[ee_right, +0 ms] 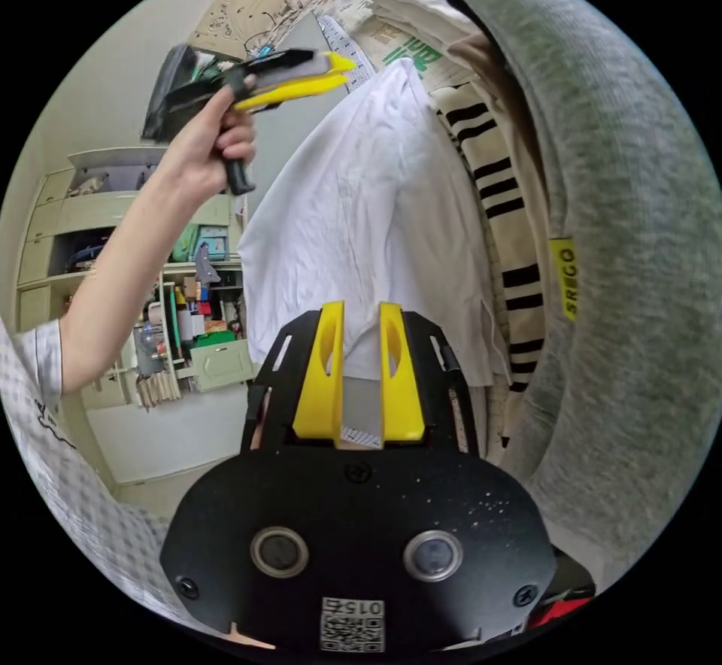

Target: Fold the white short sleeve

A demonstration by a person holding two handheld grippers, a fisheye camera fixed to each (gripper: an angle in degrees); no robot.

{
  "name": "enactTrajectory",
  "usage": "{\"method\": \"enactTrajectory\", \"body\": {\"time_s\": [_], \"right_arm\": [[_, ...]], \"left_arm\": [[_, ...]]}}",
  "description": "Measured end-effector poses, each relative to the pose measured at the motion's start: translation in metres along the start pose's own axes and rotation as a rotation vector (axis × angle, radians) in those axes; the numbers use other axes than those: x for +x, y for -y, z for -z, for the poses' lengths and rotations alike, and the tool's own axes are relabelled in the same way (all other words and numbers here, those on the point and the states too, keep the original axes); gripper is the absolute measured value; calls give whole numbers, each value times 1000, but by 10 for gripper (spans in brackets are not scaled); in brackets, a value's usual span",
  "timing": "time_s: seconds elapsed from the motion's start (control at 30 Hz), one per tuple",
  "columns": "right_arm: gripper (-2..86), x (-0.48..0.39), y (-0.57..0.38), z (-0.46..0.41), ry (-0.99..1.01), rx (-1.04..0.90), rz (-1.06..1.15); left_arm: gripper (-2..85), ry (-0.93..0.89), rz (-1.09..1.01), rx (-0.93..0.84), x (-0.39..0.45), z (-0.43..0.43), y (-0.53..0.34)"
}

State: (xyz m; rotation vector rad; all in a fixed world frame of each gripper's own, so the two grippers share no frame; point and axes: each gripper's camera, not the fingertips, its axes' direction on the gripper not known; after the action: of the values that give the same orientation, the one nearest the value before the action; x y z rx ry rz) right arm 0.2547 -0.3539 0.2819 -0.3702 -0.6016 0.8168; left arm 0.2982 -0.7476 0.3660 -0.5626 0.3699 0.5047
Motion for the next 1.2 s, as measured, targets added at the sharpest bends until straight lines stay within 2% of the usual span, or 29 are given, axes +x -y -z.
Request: {"method": "enactTrajectory", "body": {"time_s": [0.2,0.3,0.47,0.57,0.63,0.83,1.03,1.2], "right_arm": [[8,22,3,-17,-77,-30,-24],[1,41,-2,-20,-87,-32,-49],[14,64,-7,-20,11,36,-48],[68,74,7,-30,78,61,-41],[75,78,20,-48,47,33,-21],[8,82,24,-73,-15,27,-6],[1,103,26,-111,-99,1,-40],[19,121,24,-132,-54,-32,-60]], "left_arm": [[54,155,41,-122,15,-38,48],[25,154,48,-133,16,-41,60],[11,145,41,-126,17,-40,66],[9,130,42,-118,15,-40,67],[8,120,52,-116,14,-38,68],[7,131,38,-104,11,-31,70],[7,161,50,-94,4,-34,65],[21,115,43,-72,-10,-24,53]]}}
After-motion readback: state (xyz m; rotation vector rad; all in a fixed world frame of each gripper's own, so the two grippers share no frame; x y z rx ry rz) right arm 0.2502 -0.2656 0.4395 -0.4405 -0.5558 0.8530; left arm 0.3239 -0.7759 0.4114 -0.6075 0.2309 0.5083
